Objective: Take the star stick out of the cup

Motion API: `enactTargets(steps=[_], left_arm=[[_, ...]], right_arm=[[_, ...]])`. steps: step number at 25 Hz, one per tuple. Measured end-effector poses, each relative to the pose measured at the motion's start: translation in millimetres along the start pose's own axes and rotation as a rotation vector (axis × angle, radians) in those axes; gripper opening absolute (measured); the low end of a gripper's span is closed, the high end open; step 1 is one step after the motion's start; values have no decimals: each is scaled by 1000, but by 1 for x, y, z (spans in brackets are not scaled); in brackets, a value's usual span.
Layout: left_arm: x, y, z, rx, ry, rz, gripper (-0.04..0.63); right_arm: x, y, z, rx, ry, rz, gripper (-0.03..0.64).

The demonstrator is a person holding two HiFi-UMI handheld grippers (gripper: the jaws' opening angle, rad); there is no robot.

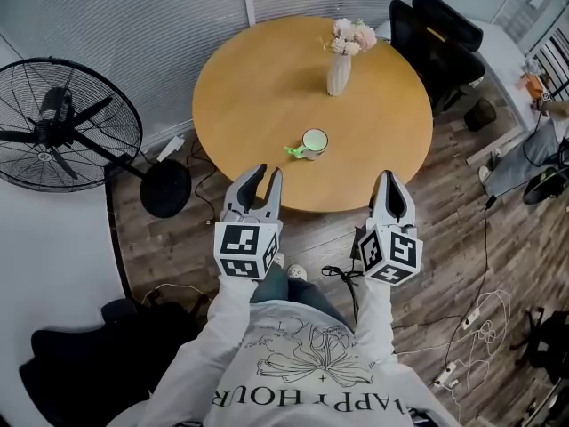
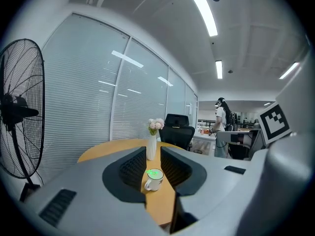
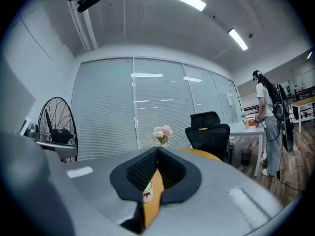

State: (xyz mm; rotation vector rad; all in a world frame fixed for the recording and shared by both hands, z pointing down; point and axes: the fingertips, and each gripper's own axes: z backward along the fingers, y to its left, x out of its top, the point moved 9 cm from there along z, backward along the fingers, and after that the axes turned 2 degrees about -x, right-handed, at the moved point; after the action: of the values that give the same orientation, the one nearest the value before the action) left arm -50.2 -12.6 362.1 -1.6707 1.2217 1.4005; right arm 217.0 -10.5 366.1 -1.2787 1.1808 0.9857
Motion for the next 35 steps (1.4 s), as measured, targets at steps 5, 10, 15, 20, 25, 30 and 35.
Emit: enactTargets(steps=[5, 10, 15, 20, 25, 30, 35], left_arm=[[-5, 8, -9, 6, 23, 7, 86], [-11, 18, -24, 9, 46, 15, 91], [-16, 28, -44, -6, 68, 23, 95], [-17, 39, -62, -24, 79, 26, 98], [-24, 52, -76, -36, 109, 27, 100], [-33, 57, -86, -51, 150, 28, 100], [-41, 62, -96, -72, 183, 22, 102]], right_arm=[[-7, -2, -12, -3, 22, -13, 11], [-13, -2, -28, -7, 39, -15, 11], [-16, -2, -48, -15, 52, -9, 11], [-19, -3, -68, -29, 62, -6, 11], [-25, -1, -85, -41, 76, -4, 11], [-28, 1, -95, -48, 90, 1, 11], [-32, 2, -104, -58, 106, 4, 11]])
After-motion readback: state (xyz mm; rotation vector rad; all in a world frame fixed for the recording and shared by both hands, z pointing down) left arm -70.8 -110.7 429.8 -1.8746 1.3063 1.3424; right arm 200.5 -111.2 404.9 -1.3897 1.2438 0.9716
